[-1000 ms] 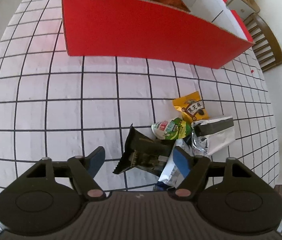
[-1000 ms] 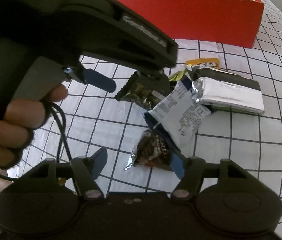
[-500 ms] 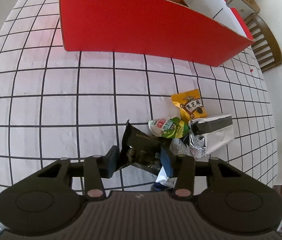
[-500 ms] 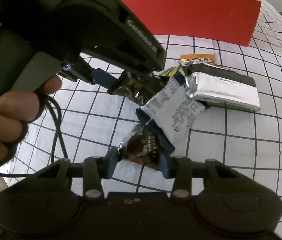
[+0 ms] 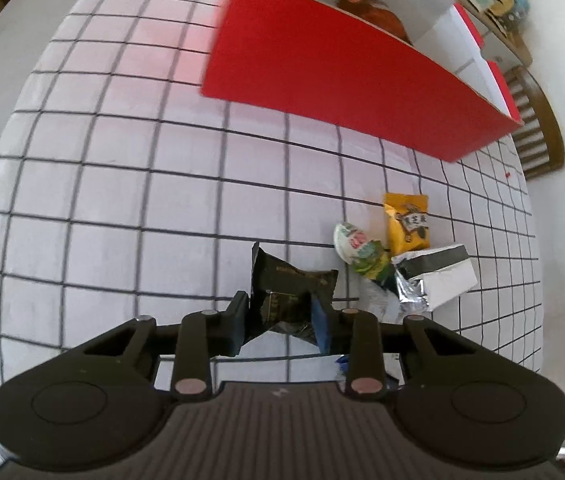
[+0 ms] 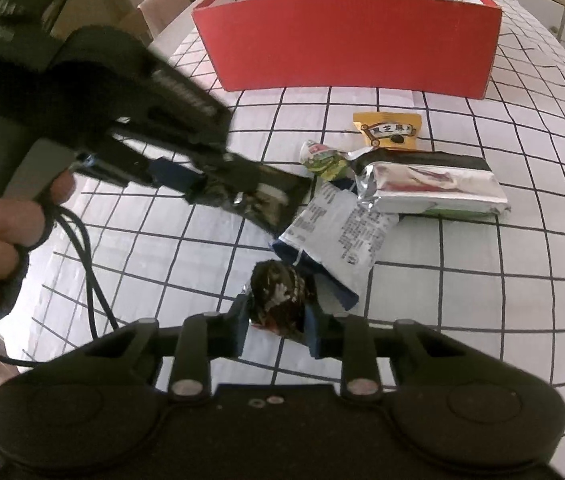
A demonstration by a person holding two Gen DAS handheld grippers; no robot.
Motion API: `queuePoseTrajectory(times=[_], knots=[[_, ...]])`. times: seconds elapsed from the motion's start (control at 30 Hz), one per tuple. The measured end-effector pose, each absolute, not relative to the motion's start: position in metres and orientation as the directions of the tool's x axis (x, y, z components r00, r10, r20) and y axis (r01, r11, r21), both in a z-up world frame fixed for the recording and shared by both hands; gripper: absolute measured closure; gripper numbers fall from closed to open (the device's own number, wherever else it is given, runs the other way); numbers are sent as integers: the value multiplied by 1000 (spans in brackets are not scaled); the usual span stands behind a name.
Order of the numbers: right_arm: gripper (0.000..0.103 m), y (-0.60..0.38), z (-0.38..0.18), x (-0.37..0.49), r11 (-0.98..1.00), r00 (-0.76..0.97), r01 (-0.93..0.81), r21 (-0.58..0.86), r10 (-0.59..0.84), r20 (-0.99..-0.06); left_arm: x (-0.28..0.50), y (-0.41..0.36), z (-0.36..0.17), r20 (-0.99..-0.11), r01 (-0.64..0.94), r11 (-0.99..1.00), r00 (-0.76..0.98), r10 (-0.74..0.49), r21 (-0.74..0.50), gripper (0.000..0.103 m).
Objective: Organize snacks
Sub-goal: 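Lift the black packet with the left tool while the right tool lifts the chocolate packet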
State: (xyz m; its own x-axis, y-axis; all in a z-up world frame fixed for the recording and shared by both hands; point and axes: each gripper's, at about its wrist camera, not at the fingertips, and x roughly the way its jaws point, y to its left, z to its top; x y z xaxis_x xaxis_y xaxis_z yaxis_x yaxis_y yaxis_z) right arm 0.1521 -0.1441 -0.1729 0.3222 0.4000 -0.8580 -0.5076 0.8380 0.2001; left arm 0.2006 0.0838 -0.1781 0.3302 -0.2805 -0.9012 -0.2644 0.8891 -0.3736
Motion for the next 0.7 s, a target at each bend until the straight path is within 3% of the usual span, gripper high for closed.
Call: queuePoseTrajectory(times=[0.1,0.2,0.5,0.7], knots=[[82,-151,-170,150,838,323,-501,216,413,-852,192,95,-178,-900,-292,878,337,-278,-380,72],[92,-155,-167,149,837,320,-490,243,432,-843,182,106,-174,-897,-312,868,347,-274,-386,73],[102,-163,-160,149,844,346,-465,266,450,-823,160,124,-164,-887,-346,851,388,-253,-394,81],[102,-168,-151,148,843,367,-467,267,459,-809,150,128,-164,-881,-358,840,397,-258,-408,83]])
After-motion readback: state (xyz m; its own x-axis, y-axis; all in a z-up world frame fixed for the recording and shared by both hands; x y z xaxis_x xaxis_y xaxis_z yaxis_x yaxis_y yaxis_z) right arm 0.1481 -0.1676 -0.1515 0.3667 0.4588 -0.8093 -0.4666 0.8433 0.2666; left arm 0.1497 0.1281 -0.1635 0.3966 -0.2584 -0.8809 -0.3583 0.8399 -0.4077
